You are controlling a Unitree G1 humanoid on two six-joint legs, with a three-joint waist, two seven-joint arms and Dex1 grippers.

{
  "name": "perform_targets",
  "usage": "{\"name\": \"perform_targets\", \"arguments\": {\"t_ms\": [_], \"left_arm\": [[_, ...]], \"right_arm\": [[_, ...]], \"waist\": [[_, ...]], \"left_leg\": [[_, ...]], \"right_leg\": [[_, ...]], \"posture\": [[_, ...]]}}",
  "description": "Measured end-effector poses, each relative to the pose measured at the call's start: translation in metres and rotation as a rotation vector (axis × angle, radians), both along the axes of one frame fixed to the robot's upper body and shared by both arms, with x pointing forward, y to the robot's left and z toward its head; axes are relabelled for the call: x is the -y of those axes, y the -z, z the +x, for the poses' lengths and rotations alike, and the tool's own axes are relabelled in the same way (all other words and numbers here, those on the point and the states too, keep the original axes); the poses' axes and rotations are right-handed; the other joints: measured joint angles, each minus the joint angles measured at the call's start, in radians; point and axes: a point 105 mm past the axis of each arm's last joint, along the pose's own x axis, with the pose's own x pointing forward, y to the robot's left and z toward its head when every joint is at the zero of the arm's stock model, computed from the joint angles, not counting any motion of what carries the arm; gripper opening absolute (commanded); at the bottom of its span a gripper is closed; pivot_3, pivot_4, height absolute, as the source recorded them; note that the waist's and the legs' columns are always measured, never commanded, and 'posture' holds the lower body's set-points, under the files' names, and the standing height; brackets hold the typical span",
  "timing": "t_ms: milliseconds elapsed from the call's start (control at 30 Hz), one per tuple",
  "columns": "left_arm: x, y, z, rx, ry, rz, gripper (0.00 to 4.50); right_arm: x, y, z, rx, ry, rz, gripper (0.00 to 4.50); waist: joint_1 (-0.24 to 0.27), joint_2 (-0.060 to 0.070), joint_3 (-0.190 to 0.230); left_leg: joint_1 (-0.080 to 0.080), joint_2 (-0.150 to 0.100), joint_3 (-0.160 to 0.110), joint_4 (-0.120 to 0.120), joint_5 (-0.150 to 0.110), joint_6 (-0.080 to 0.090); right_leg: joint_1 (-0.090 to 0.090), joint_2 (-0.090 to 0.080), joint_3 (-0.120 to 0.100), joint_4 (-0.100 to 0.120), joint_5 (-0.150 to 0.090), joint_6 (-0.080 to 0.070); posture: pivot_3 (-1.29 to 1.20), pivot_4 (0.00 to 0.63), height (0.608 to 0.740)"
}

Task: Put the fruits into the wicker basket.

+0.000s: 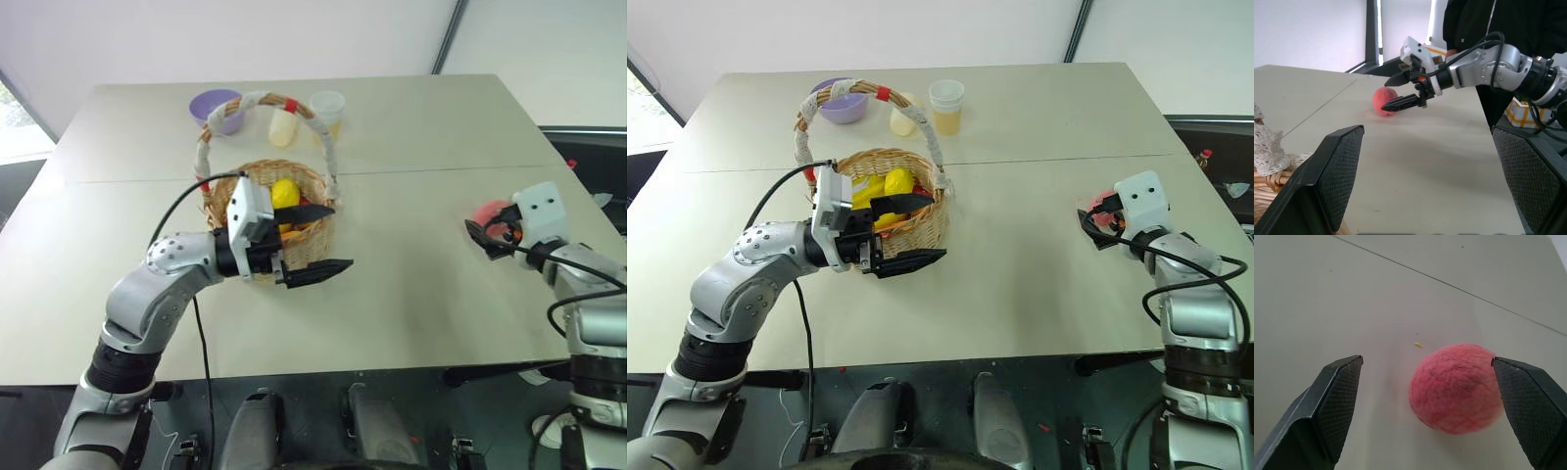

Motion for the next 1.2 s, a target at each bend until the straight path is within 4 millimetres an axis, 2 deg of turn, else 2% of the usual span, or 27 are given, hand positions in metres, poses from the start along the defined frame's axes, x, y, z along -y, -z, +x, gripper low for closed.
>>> {"name": "perform_targets", "arguments": {"t_ms": [167, 433, 533, 600, 633, 733, 900, 967, 1067, 1133, 1200], "left_arm": [[-0.002, 0.001, -0.003, 0.004, -0.007, 0.009, 4.5], [-0.003, 0.002, -0.004, 0.004, -0.021, 0.009, 4.5], [-0.002, 0.002, -0.005, 0.006, -0.02, 0.009, 4.5], [-0.003, 0.002, -0.005, 0.004, -0.021, 0.01, 4.5], [-0.003, 0.003, -0.005, 0.004, -0.022, 0.011, 4.5], [-0.007, 0.001, -0.004, 0.01, -0.036, 0.012, 4.5], [-0.03, -0.006, 0.003, 0.021, -0.115, 0.006, 4.5], [-0.053, -0.004, 0.008, -0.01, -0.186, 0.024, 4.5], [-0.081, -0.004, 0.013, -0.025, -0.268, 0.047, 4.5], [-0.088, -0.004, 0.012, -0.032, -0.278, 0.056, 4.5], [-0.097, 0.001, 0.009, -0.06, -0.294, 0.067, 4.5]], "right_arm": [[0.016, 0.008, 0.01, -0.008, 0.086, 0.038, 4.38], [0.03, 0.03, 0.009, -0.064, 0.134, 0.022, 4.38], [0.031, 0.033, 0.009, -0.073, 0.136, 0.026, 3.59], [0.031, 0.032, 0.009, -0.065, 0.14, 0.021, 2.69], [0.032, 0.031, 0.009, -0.058, 0.144, 0.016, 2.46], [0.028, 0.026, 0.008, -0.035, 0.126, -0.018, 2.46], [-0.008, -0.005, 0.001, 0.054, -0.078, -0.104, 2.46], [-0.057, -0.034, -0.013, 0.121, -0.335, -0.123, 2.46], [-0.139, -0.07, -0.05, 0.194, -0.744, -0.087, 2.46], [-0.174, -0.08, -0.068, 0.203, -0.913, -0.054, 2.46], [-0.204, -0.087, -0.068, 0.216, -0.995, -0.001, 2.46]], "waist": [[0.006, 0.0, 0.0], [0.0, 0.0, 0.0], [0.0, 0.001, 0.0], [0.001, 0.001, 0.0], [0.002, 0.001, 0.0], [0.003, 0.001, 0.0], [0.0, 0.002, 0.0], [-0.005, 0.003, 0.001], [-0.005, 0.003, 0.001], [0.002, 0.002, 0.001], [0.002, 0.001, 0.001]], "left_leg": [[-0.001, -0.001, 0.0, 0.0, 0.0, 0.0], [-0.001, 0.0, 0.0, 0.0, 0.0, 0.0], [0.0, 0.0, 0.0, 0.0, 0.0, 0.0], [-0.001, 0.0, 0.0, 0.0, 0.0, 0.0], [-0.001, 0.0, 0.0, 0.0, 0.0, 0.0], [-0.001, 0.0, 0.0, 0.0, 0.0, 0.0], [-0.001, 0.0, -0.001, 0.0, 0.0, 0.0], [0.0, 0.002, -0.001, 0.0, 0.0, 0.001], [0.0, 0.004, -0.003, -0.001, 0.0, 0.001], [0.0, 0.005, -0.003, 0.0, 0.0, 0.001], [0.0, 0.004, -0.002, 0.001, 0.0, 0.0]], "right_leg": [[0.0, -0.001, 0.0, 0.0, 0.0, 0.0], [0.0, 0.0, 0.0, 0.0, 0.0, 0.0], [0.0, 0.0, 0.0, 0.0, 0.0, 0.0], [0.0, 0.0, 0.0, 0.0, 0.0, 0.0], [0.0, 0.0, 0.0, 0.0, 0.0, 0.0], [0.0, 0.0, 0.0, 0.0, 0.0, 0.0], [0.0, 0.0, 0.0, 0.0, 0.0, 0.0], [-0.002, 0.001, 0.0, 0.001, 0.0, 0.0], [-0.001, 0.003, -0.001, 0.001, 0.0, 0.0], [-0.001, 0.002, -0.002, 0.001, 0.0, 0.0], [0.0, 0.0, -0.002, 0.001, 0.0, 0.0]], "posture": [[0.0, 0.15, 0.74], [0.0, 0.15, 0.74], [0.0, 0.15, 0.74], [0.0, 0.15, 0.74], [0.0, 0.15, 0.74], [0.0, 0.15, 0.74], [0.0, 0.15, 0.74], [0.0, 0.15, 0.74], [0.0, 0.15, 0.74], [0.0, 0.15, 0.74], [0.0, 0.15, 0.74]]}}
